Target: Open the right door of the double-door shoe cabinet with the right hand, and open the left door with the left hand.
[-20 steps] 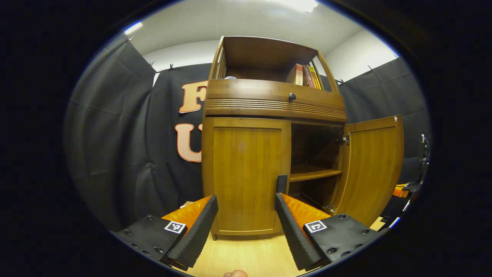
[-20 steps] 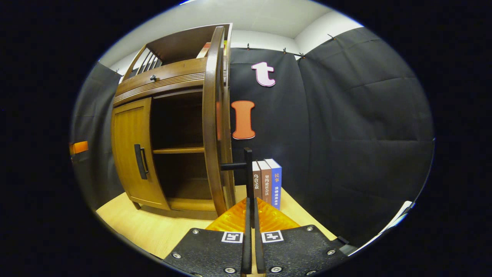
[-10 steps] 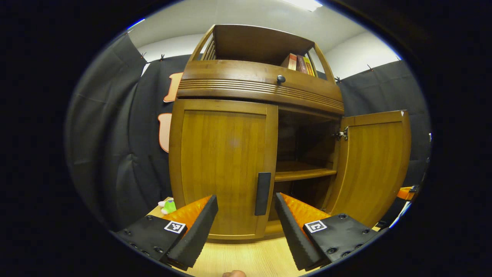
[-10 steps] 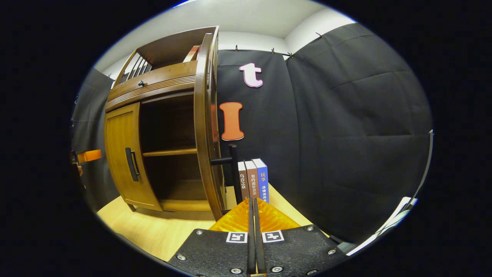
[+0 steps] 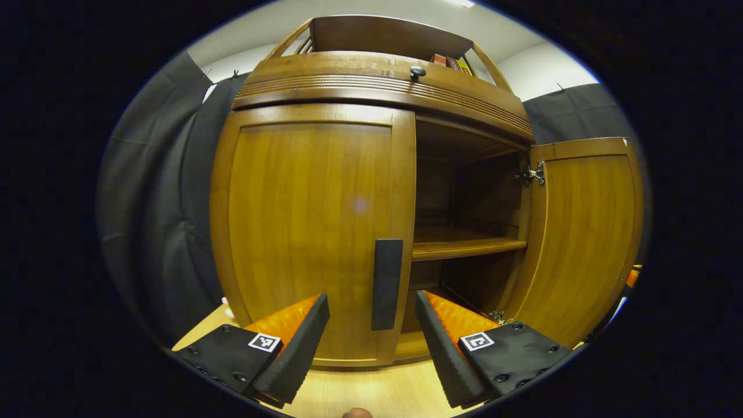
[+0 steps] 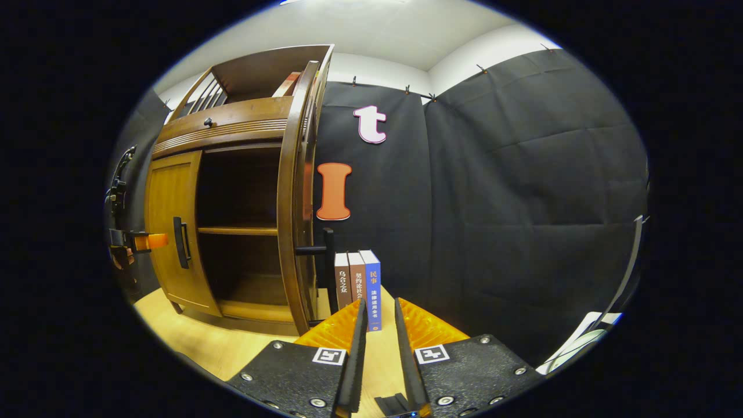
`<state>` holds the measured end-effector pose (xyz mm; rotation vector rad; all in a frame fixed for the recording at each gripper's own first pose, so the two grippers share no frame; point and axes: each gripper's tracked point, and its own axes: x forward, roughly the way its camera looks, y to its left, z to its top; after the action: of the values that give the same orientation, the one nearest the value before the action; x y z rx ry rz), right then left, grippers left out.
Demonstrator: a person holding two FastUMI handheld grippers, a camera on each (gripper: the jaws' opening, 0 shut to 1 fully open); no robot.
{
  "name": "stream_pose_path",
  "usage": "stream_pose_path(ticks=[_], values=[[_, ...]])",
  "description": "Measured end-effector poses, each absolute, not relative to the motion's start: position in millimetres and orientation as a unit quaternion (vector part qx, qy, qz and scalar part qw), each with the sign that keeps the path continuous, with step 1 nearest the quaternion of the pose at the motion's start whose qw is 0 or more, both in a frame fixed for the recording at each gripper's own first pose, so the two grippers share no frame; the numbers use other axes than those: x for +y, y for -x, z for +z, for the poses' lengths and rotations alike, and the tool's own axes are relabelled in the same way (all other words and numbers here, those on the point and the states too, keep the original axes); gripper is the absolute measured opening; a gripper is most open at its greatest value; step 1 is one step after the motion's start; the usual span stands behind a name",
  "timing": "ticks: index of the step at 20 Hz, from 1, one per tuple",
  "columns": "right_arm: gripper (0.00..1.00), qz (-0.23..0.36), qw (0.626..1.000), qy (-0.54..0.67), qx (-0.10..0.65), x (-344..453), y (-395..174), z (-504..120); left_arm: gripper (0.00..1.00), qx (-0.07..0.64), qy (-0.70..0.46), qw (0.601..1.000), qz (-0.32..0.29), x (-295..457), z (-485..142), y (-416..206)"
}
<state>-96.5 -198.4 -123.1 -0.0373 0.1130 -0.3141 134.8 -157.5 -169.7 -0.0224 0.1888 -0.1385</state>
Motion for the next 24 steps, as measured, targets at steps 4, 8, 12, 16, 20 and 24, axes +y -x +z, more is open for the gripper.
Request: stream_pose_path(ticks=[4,8,12,16,20,24], values=[[0.47,-0.165,0.985,0.017,0.055,-206.1,100.5,-122.4,0.96,0.092,0.01,0.993,-0.066,-161.7,-179.3,-158.3],[0.64,-0.184,0.981,0.018,0.056,-219.1,103.8,-123.3,0.95,0.092,0.01,0.994,-0.061,-162.7,-187.3,-174.2],[0.99,-0.189,0.98,0.022,0.055,-221.1,105.3,-122.0,0.93,0.083,0.006,0.995,-0.056,-162.6,-191.8,-185.6],[0.92,-0.189,0.98,0.017,0.054,-219.3,103.9,-120.1,0.8,0.082,0.0,0.995,-0.058,-163.3,-196.0,-192.0],[0.92,-0.193,0.98,0.015,0.056,-219.3,106.9,-119.0,0.6,0.082,0.01,0.994,-0.075,-172.9,-196.6,-193.4],[0.92,-0.196,0.979,0.011,0.054,-216.0,111.0,-113.4,0.39,0.08,-0.005,0.995,-0.066,-173.7,-197.2,-190.7]])
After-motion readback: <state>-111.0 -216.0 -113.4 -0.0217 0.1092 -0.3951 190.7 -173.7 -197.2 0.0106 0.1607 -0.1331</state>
